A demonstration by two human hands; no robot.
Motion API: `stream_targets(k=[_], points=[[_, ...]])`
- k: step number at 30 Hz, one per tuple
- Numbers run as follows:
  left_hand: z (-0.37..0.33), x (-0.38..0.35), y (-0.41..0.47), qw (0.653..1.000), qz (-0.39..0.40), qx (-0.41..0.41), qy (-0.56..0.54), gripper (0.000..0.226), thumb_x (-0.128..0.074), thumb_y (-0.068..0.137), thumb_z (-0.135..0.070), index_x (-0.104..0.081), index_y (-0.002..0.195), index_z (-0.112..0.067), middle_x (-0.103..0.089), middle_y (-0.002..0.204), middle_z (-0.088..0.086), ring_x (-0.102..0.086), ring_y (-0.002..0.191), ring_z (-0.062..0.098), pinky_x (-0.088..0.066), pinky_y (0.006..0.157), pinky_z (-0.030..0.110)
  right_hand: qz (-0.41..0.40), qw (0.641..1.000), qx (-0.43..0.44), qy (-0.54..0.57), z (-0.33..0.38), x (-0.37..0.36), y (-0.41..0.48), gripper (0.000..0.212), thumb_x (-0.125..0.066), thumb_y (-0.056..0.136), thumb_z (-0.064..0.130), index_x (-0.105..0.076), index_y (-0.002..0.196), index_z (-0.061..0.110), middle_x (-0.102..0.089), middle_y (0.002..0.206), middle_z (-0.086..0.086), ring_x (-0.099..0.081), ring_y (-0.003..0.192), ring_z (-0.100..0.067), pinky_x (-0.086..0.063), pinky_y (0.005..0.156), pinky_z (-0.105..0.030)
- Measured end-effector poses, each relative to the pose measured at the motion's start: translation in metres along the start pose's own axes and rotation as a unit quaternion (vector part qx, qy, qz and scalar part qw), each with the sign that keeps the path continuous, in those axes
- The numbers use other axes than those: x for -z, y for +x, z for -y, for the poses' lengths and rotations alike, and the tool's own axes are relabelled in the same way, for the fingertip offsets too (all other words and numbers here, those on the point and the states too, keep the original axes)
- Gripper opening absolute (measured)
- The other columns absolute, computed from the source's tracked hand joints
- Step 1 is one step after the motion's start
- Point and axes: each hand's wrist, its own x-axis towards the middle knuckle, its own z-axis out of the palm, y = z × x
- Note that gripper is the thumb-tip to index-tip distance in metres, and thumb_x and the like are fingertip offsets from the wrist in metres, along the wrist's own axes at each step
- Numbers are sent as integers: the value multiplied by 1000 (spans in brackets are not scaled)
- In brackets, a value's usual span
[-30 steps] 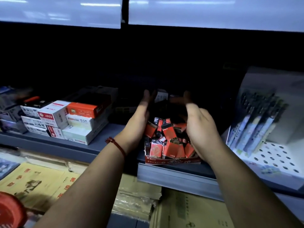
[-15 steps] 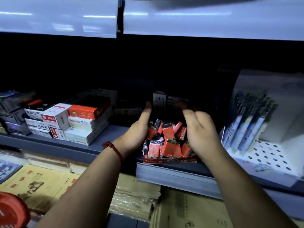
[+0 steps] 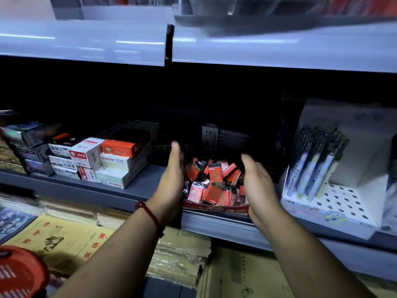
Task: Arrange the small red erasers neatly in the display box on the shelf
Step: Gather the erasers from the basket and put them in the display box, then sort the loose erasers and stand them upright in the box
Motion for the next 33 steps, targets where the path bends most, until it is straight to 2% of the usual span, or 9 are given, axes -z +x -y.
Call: stream_targets(k=[3,6,11,15,17,20,25,28,33], points=[[-9,0,-1,1000,-2,17,-21,76,-29,97,-75,-58,137,-18,-71,129,3,-69,113,7,-57,93,32,18,1000,-21,6,6,-5,-4,24,-53,97,54,-56,104,31,-60,119,9,-54,117,-14,-41,107,-40],[-13,2,-5,1000,20,23,3,65,-28,102,-65,-67,97,-13,-79,86,6,-77,80,10,-58,54,25,31,999,-36,23,16,-10,-9,46,-62,78,67,-65,105,30,-69,122,3,-64,117,-21,-45,110,-49],[-19,9,-19,999,11,37,-7,62,-33,98,-69,-55,136,-25,-78,87,-8,-78,79,12,-61,65,32,62,998,-9,-2,10,-13,-27,21,-58,96,54,-65,97,34,-69,105,13,-62,103,-6,-45,104,-37],[-17,5,-38,998,19,46,40,48,-32,100,-65,-65,90,-32,-70,58,-21,-71,57,-2,-55,69,31,27,999,11,-14,4,-15,-40,15,-61,98,39,-70,105,29,-74,107,7,-67,107,-15,-52,101,-42],[-13,4,-42,997,5,57,46,52,-37,103,-60,-77,89,-30,-79,78,-11,-76,71,5,-59,76,35,28,999,18,-28,3,-13,-43,15,-61,97,40,-70,106,31,-74,110,6,-68,108,-18,-53,101,-48],[-13,9,-47,996,-62,56,9,42,-44,102,-39,-57,141,-31,-71,121,3,-73,102,23,-58,91,48,45,991,39,-122,5,-9,-45,22,-54,102,38,-65,118,29,-68,117,4,-64,111,-19,-52,101,-46],[-10,22,-57,997,-45,53,-43,45,-46,97,-23,-52,141,-33,-72,121,5,-71,105,21,-57,78,39,75,929,176,-317,12,4,-52,30,-52,103,38,-59,129,26,-52,133,8,-51,109,-5,-40,91,-24],[-7,32,-59,998,-11,52,-29,66,-44,81,-4,-52,140,-34,-71,119,13,-68,93,27,-51,70,37,101,868,274,-401,16,12,-60,25,-57,100,37,-63,122,28,-42,135,17,-40,121,0,-35,100,-20],[-12,55,-60,996,82,42,16,91,-53,57,0,-45,144,-28,-67,131,-2,-65,109,28,-48,70,34,156,831,321,-427,21,15,-56,23,-66,90,48,-72,109,38,-45,109,22,-40,113,0,-34,93,-11]])
